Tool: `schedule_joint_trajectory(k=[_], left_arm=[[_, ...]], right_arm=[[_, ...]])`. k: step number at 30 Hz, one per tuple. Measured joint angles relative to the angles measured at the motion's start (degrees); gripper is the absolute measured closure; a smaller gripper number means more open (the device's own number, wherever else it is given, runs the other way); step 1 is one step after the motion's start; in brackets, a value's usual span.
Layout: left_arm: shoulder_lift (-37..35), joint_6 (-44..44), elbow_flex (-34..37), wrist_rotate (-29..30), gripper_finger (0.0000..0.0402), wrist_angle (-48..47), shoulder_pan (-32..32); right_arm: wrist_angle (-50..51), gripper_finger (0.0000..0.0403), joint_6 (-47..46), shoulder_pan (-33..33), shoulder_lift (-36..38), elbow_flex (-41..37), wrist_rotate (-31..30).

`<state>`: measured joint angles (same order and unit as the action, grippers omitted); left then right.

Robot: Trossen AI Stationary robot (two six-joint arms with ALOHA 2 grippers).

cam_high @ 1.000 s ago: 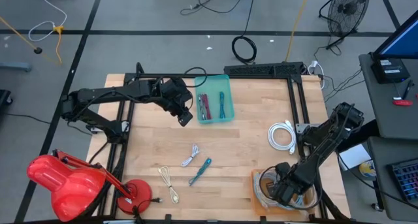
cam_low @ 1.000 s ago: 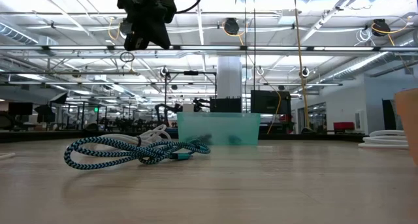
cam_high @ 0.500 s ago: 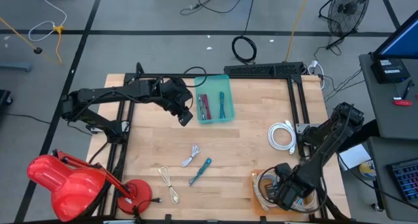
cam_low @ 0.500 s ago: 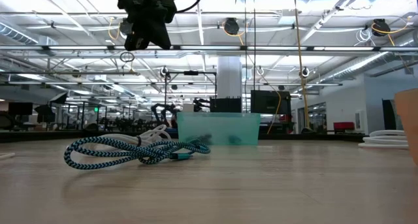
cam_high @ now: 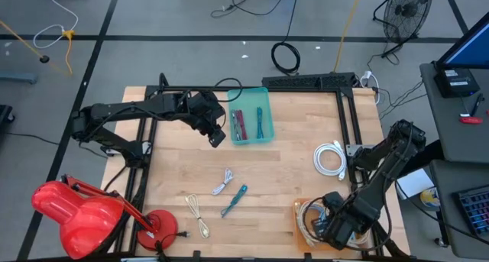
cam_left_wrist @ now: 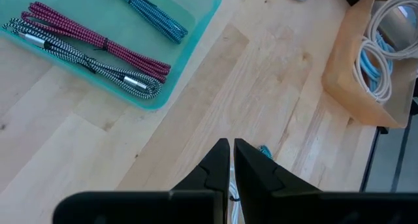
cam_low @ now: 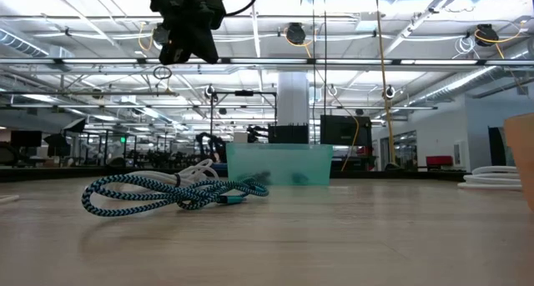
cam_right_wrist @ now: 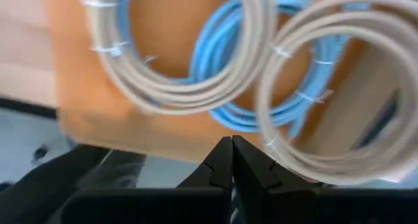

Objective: Pick & Place USB Port
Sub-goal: Put the right brown charger cable into the orange bin

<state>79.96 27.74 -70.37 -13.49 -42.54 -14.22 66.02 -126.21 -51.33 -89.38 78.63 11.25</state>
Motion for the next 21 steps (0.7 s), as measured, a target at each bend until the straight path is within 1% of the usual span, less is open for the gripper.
schedule_joint_trajectory(k=[3,6,9,12,14,16,18,21], left_arm=[[0.00,-0.02,0.00,0.02,0.0378,0.31,0.00],[0.00,-0.02,0.00,0.04,0.0378,1.02,0.00],[0.00,-0.03,0.00,0.04,0.0378,1.29,0.07],[0.00,-0.02,0.00,0.04,0.0378,1.96,0.11],[0.00,-0.04,0.00,0.02,0.0378,2.27,0.11],[0.00,-0.02,0.00,0.02,0.0378,2.39,0.11],[0.00,-0.04,0.00,0.02,0.0378,2.38,0.11],[0.00,-0.04,0.00,0.02,0.0378,2.38,0.11]], right_arm=[[-6.24,0.0403,1.77,0.29,0.00,0.02,-3.55],[-12.67,0.0403,3.57,0.79,0.00,0.07,-9.18],[-18.74,0.0403,6.61,1.63,0.02,0.07,-17.03],[-25.89,0.0403,11.76,3.04,0.36,0.07,-25.94],[-29.73,0.0403,14.97,4.47,0.83,0.07,-29.57],[-33.67,0.0403,19.06,6.63,0.90,0.07,-30.89],[-37.53,0.0403,23.98,9.01,0.85,0.07,-30.89],[-46.79,0.0403,35.34,13.35,0.85,0.07,-30.96]])
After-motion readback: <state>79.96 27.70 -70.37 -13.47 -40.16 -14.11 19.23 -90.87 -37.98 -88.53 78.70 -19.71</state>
